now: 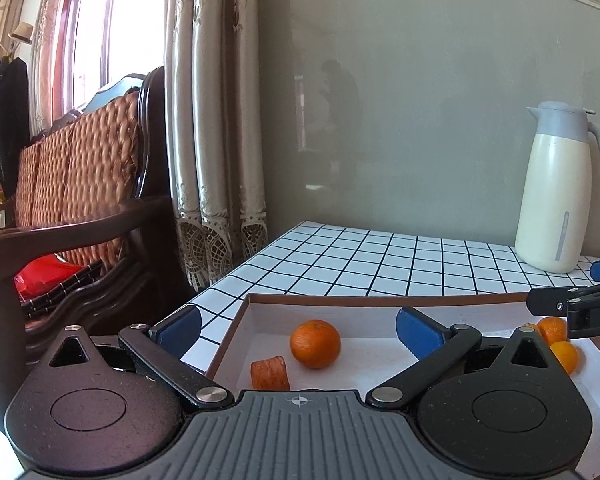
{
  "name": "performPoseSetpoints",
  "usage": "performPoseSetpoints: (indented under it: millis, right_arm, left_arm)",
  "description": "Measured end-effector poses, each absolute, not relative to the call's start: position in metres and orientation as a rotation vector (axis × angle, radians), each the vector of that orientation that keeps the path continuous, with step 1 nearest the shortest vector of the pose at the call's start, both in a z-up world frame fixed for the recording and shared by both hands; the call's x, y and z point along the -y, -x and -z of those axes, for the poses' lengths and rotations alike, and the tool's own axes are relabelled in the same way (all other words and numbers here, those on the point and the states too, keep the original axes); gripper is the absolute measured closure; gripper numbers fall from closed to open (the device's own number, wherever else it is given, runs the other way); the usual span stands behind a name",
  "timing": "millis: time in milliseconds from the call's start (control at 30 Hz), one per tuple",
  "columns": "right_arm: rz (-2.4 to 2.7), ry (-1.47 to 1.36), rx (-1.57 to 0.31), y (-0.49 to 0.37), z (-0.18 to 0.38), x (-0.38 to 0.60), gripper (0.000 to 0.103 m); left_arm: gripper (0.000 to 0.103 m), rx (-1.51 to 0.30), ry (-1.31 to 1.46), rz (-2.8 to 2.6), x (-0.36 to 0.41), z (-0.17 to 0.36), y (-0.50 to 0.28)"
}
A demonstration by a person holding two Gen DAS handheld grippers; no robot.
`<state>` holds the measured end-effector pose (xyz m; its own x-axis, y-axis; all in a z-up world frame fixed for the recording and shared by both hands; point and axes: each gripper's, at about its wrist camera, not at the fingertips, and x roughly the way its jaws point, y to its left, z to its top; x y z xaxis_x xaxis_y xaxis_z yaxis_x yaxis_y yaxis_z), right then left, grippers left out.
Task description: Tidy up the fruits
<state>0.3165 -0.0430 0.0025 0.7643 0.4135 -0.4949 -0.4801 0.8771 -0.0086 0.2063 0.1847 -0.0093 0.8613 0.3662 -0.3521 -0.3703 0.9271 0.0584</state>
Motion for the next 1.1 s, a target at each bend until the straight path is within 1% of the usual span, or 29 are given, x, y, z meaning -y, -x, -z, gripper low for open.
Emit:
performPoseSetpoints:
  millis: [167,267,533,767,1000,1100]
  right_arm:
    - [-0.504,0.123,-0.519,-0.305,-0.013,0.051,0.006]
    - [-0.512,0.117,-0.513,-0.285,-0.028,0.060,0.006]
    - [-0.497,0.118,-0.444,-0.193,-0.063,0.108,0.006]
    - [-0.465,0.078,-0.444,-0.120,-0.058,0.152,0.006]
    - [-0.399,0.105,-0.388,-0.075,-0.055,0.170,0.006]
    - [-0.390,0.122,-0.418,-0.073,-0.044,0.173,0.006]
  left_arm:
    - [0.000,-0.396,0.035,-0.371,-0.181,0.005,-0.196]
    - [0.000,-0.384,-0.011,-0.354,-0.171,-0.006,-0.180]
    - [0.000,-0.322,0.036,-0.337,-0.145,-0.036,-0.093]
    - [0.000,-0.276,0.013,-0.290,-0.106,-0.043,-0.011]
    - [0.000,-0.279,-0.027,-0.224,-0.077,-0.041,0.026]
    - [0.000,-0.264,-0.048,-0.210,-0.069,-0.040,0.033]
